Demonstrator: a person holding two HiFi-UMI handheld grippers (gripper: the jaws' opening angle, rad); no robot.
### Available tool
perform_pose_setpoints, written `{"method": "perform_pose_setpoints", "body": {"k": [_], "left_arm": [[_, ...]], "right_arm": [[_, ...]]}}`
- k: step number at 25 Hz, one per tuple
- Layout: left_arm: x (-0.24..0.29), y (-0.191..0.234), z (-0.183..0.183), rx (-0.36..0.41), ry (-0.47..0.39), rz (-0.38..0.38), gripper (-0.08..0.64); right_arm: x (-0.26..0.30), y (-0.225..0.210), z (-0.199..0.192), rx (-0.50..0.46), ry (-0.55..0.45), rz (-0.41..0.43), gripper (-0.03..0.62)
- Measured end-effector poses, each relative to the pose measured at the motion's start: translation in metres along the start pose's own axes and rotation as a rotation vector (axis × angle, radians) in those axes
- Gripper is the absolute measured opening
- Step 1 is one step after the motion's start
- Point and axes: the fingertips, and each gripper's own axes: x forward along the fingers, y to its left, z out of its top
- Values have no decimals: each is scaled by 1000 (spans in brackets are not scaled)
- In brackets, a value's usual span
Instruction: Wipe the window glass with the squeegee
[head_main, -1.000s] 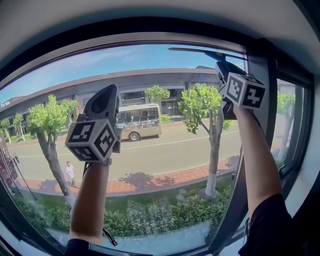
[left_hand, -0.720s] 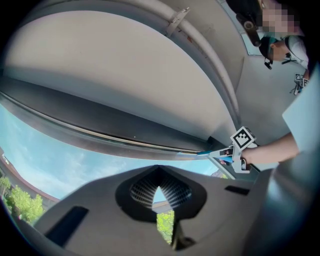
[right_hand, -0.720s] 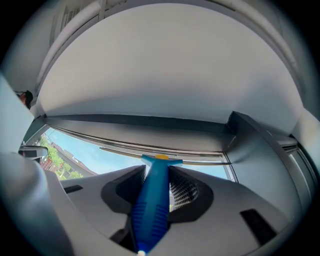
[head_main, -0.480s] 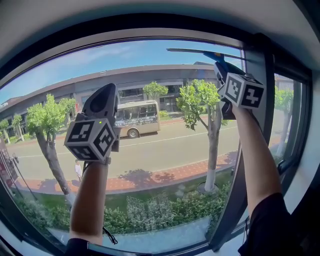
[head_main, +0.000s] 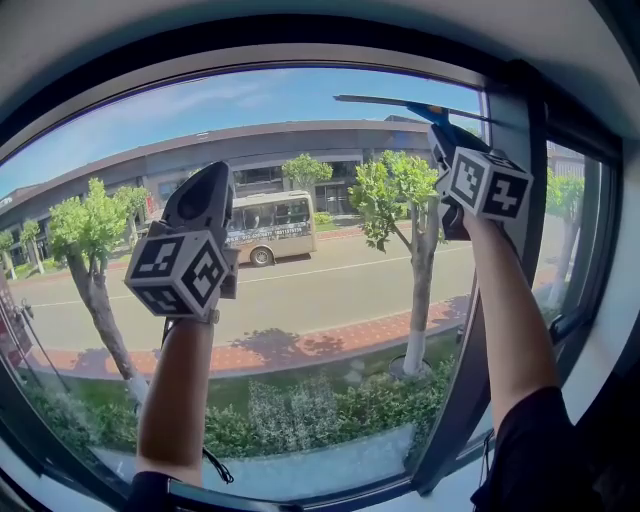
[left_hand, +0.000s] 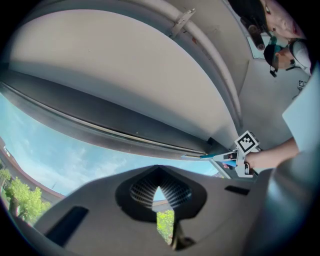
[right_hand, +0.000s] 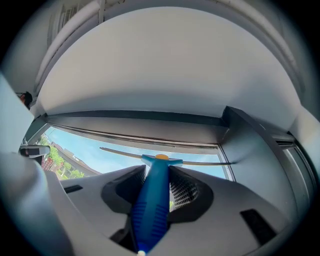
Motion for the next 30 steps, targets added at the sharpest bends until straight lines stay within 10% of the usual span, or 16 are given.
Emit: {"method": "perform_pose_setpoints", "body": {"k": [30], "left_arm": [[-18, -22, -49, -40, 88, -23, 0]], "right_arm": [[-30, 7, -40, 3, 42, 19, 143]]}}
